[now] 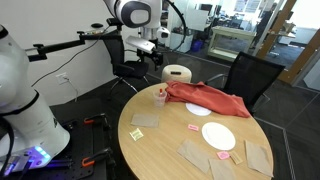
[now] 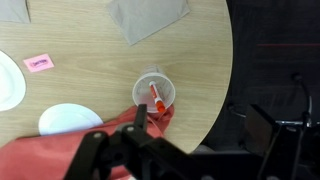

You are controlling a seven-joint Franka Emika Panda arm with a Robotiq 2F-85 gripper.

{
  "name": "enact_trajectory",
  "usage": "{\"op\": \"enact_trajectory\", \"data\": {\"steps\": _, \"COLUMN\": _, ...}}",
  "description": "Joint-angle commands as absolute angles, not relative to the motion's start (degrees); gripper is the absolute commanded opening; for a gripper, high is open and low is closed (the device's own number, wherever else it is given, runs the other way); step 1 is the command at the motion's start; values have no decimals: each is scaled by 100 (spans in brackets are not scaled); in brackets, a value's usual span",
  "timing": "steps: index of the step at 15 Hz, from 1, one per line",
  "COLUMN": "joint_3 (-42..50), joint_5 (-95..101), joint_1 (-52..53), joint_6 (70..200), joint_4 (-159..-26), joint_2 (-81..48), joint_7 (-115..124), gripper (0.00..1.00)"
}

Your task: Put the marker on the table

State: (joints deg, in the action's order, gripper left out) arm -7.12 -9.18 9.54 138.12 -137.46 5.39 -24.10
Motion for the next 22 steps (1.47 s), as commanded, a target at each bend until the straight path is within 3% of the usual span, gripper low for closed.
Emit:
{"op": "enact_trajectory", "data": {"steps": 1, "joint_3": -670, "joint_5": -1146, "joint_1": 980, "joint_6": 14289, "joint_4": -13860, "joint_2": 247, "joint_7": -2852, "gripper": 100}}
{"op": "enact_trajectory", "data": {"steps": 14, "joint_3": -1571, "joint_5": -1575, "joint_1": 390, "joint_6": 16592, "joint_4": -13698, "joint_2": -1503, "joint_7": -3683, "gripper": 100}}
{"op": "enact_trajectory", "data": {"steps": 15, "joint_3": -1688, "joint_5": -1580, "joint_1": 272, "joint_6": 16634, "joint_4": -13650, "joint_2": -1604, "joint_7": -3717, "gripper": 96}}
{"op": "enact_trajectory", "data": {"steps": 16, "joint_3": -1788, "joint_5": -1555, "joint_1": 154, "joint_6": 16626, "joint_4": -13589, "joint_2": -1696, "joint_7": -3750, "gripper": 72}}
{"op": "enact_trajectory", "data": {"steps": 18, "joint_3": -1924, "joint_5": -1459, "joint_1": -33, "joint_6": 16596, "joint_4": -13453, "joint_2": -1858, "joint_7": -3725, "gripper": 69}}
{"op": "enact_trajectory", "data": {"steps": 20, "joint_3": -1970, "joint_5": -1334, "joint_1": -148, "joint_6": 16579, "joint_4": -13320, "joint_2": -2002, "joint_7": -3687, "gripper": 54}}
{"op": "enact_trajectory", "data": {"steps": 22, "joint_3": -1943, "joint_5": -1173, "joint_1": -193, "joint_6": 16560, "joint_4": -13180, "joint_2": -2144, "joint_7": -3590, "gripper": 52}}
